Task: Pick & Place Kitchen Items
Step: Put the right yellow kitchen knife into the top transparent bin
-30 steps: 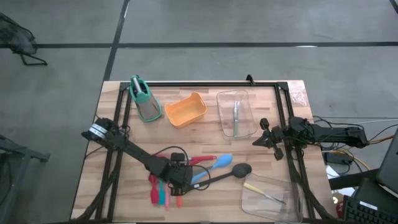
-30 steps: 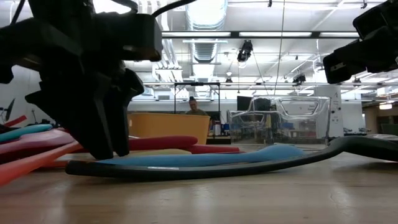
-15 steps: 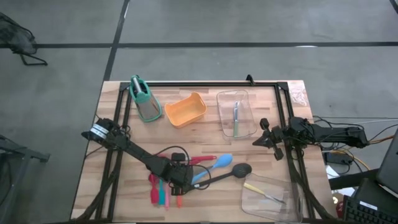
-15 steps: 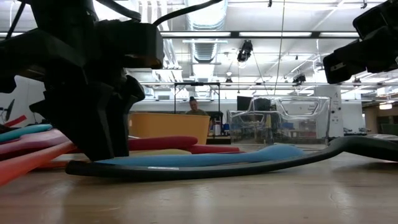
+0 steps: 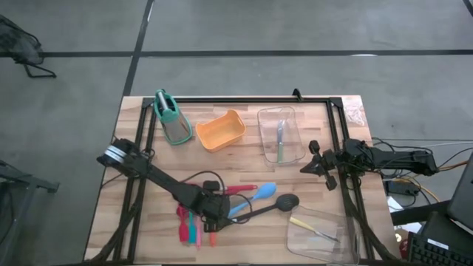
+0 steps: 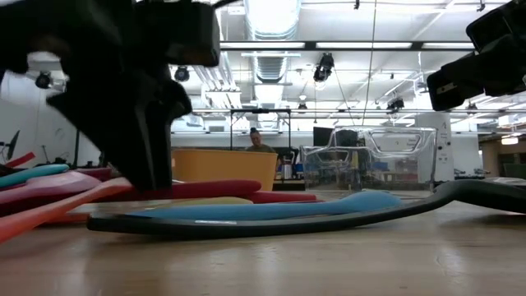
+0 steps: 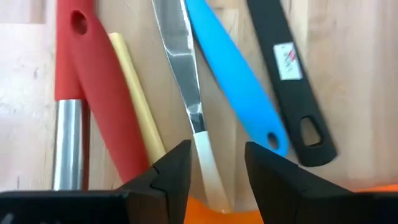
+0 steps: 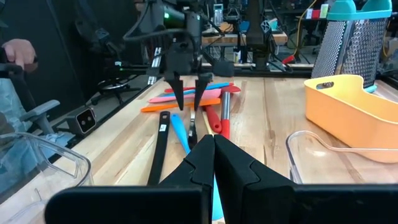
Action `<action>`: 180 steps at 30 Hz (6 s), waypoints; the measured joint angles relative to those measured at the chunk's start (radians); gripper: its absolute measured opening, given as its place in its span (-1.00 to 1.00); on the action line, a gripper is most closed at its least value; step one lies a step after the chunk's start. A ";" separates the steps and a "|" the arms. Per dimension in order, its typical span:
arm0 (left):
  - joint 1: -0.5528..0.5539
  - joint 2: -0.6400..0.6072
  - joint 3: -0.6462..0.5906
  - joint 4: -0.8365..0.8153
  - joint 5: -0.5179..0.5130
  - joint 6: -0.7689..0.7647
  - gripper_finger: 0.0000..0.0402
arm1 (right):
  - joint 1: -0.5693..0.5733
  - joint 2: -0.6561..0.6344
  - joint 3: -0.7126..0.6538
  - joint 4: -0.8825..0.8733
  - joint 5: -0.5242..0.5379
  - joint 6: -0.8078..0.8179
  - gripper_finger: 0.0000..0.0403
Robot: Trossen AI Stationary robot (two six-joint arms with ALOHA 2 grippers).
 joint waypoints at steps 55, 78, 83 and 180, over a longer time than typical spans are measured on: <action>-0.063 -0.054 -0.107 0.080 0.100 -0.842 -0.22 | 0.000 0.006 0.000 0.000 0.000 -0.001 -0.96; -0.070 -0.110 -0.091 -0.044 0.139 -0.808 -0.22 | 0.000 0.012 0.000 0.004 0.000 0.006 -0.96; -0.070 -0.115 -0.086 -0.034 0.039 -0.708 -0.22 | 0.000 0.012 0.000 0.075 -0.001 0.148 -0.96; -0.132 -0.914 -0.943 1.177 -0.102 0.377 -0.22 | 1.011 1.780 1.250 -0.993 0.567 1.050 -0.31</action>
